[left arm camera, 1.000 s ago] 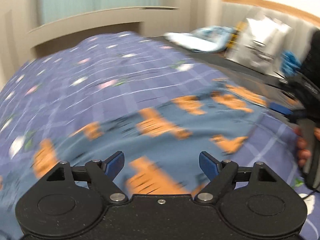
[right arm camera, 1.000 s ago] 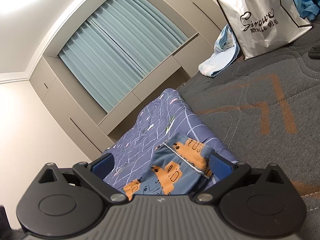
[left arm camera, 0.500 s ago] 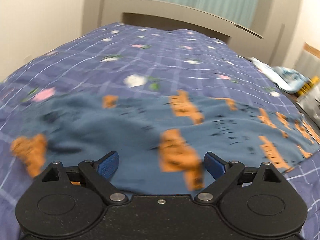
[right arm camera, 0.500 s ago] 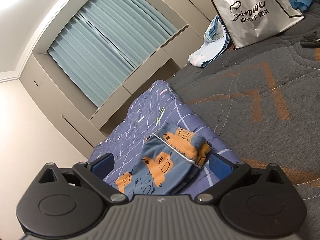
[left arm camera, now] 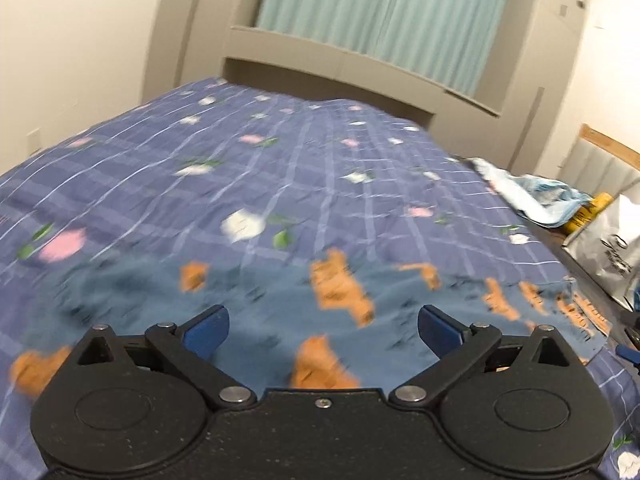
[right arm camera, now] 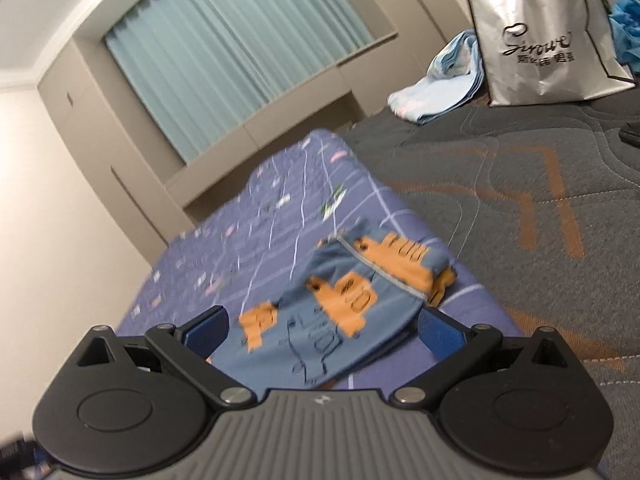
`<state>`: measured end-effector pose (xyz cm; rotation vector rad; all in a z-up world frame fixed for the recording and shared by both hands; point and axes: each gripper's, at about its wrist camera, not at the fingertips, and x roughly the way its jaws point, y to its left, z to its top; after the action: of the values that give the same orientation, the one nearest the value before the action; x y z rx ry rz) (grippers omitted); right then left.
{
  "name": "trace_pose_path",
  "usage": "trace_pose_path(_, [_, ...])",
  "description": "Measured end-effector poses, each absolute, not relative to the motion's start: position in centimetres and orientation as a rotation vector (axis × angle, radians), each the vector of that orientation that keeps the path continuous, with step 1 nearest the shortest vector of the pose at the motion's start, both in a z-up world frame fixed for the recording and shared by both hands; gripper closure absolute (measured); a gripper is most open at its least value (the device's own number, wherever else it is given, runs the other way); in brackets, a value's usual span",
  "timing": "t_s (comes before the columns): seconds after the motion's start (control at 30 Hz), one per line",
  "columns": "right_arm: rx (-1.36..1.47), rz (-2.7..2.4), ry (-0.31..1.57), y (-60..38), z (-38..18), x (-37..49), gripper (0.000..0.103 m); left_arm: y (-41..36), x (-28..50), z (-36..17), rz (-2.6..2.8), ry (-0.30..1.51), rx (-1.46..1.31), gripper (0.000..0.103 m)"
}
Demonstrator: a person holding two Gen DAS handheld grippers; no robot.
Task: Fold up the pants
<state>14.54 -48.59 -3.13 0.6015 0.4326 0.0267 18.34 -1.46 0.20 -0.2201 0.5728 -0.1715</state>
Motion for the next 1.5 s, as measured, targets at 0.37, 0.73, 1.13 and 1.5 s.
trace_pose_path(0.37, [0.58, 0.03, 0.497, -48.4, -4.3, 15.4, 0.0, -6.8, 27.6, -2.9, -0.301, 0.65, -0.158, 0.002])
trace_pose_path(0.73, [0.618, 0.046, 0.48, -49.6, -5.1, 15.4, 0.0, -5.8, 32.7, -4.9, -0.209, 0.706, -0.137, 0.002])
trace_pose_path(1.13, [0.646, 0.041, 0.478, -51.1, -5.3, 17.2, 0.0, -13.3, 27.8, -1.5, -0.328, 0.575, -0.131, 0.001])
trace_pose_path(1.5, [0.757, -0.018, 0.408, -52.9, -6.1, 16.7, 0.016, -22.4, 26.5, -3.9, -0.505, 0.615, -0.036, 0.001])
